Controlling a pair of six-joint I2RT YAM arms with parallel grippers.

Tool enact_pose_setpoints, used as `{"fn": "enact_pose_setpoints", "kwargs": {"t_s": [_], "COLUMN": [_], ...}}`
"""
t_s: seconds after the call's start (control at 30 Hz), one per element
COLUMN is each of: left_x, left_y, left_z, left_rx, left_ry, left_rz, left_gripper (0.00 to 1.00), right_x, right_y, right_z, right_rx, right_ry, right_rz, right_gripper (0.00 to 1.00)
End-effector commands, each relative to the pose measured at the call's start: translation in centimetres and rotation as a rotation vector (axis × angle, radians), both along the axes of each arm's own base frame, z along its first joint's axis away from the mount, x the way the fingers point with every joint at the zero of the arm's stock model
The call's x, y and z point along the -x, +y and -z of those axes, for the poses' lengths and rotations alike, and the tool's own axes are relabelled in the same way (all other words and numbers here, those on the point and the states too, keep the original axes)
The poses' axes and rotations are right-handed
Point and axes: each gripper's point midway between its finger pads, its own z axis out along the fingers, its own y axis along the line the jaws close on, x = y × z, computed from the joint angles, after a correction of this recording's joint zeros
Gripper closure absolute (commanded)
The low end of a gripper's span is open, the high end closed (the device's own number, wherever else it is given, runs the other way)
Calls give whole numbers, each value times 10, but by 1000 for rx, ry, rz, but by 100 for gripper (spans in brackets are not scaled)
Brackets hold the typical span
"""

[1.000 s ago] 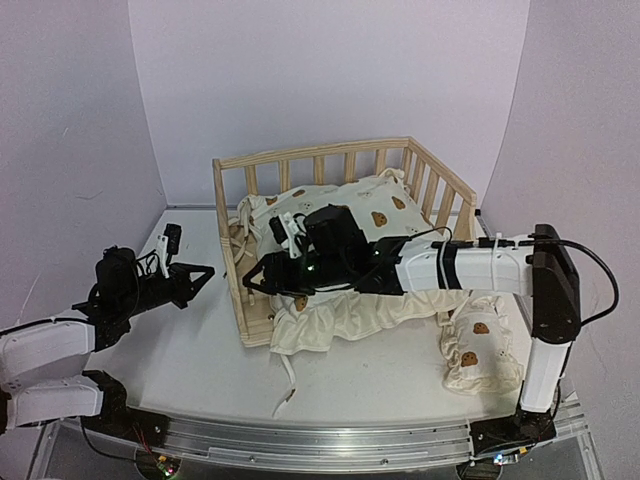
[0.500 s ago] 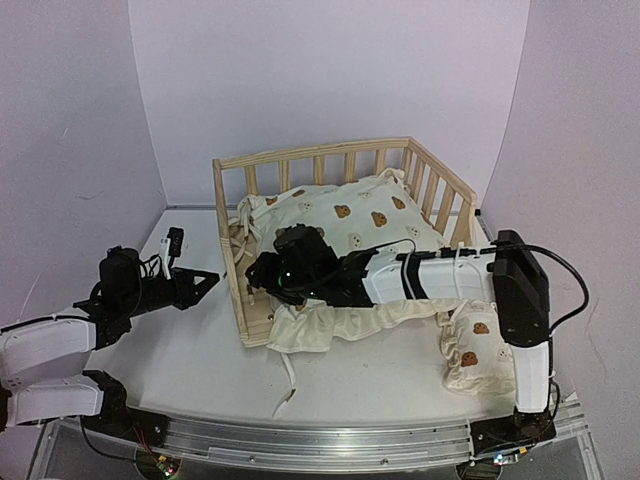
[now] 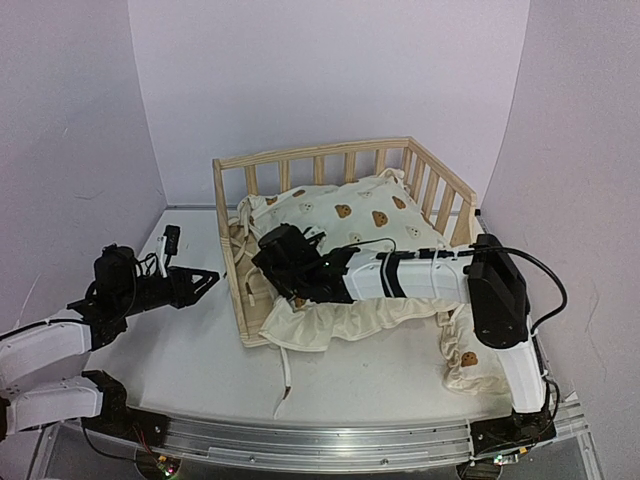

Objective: Set up the pet bed

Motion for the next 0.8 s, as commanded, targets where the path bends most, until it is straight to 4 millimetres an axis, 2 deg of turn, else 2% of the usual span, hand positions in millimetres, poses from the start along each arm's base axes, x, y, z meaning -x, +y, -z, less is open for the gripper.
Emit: {"fn": "enact_pose_setpoints", "kwargs": {"t_s": [0.0,0.07,0.13,0.27,0.4,0.53,0.6,0.67,0.77], "left_x": [0,2,4,7,10,7,6,4,-1], "left_y": [-3,-2,-3,-3,-1,7,10,12,15], "left_z": [-39,-41,-42,-45,-45,-45,-42,-41,-36], "left_rx": [50,52,55,50,38,-25,-55,-72,-84], "left_ry": [-74,-76,-78,-79,-81,-95,-97,-103,-99], "left_rz": [15,13,20,32,27,-15,-30,-43,-65], "left_gripper": [56,56,56,56,55,54,53,51,49], "right_x": [-18,-25,-30,-38,-42,-44,-46,-42,-24], "right_y": [-27,-32,-37,-45,-49,-43,-33,-20,-2], "right_z": [3,11,29,45,62,51,34,14,-10], "right_rx": [-39,-71,-119,-144,-169,-177,-201,-228,-259], "right_ry": [14,45,117,168,230,211,173,150,130], "right_rz": [176,220,262,324,343,309,253,183,66], "right_gripper": [39,39,42,46,62,86,99,100,100]}}
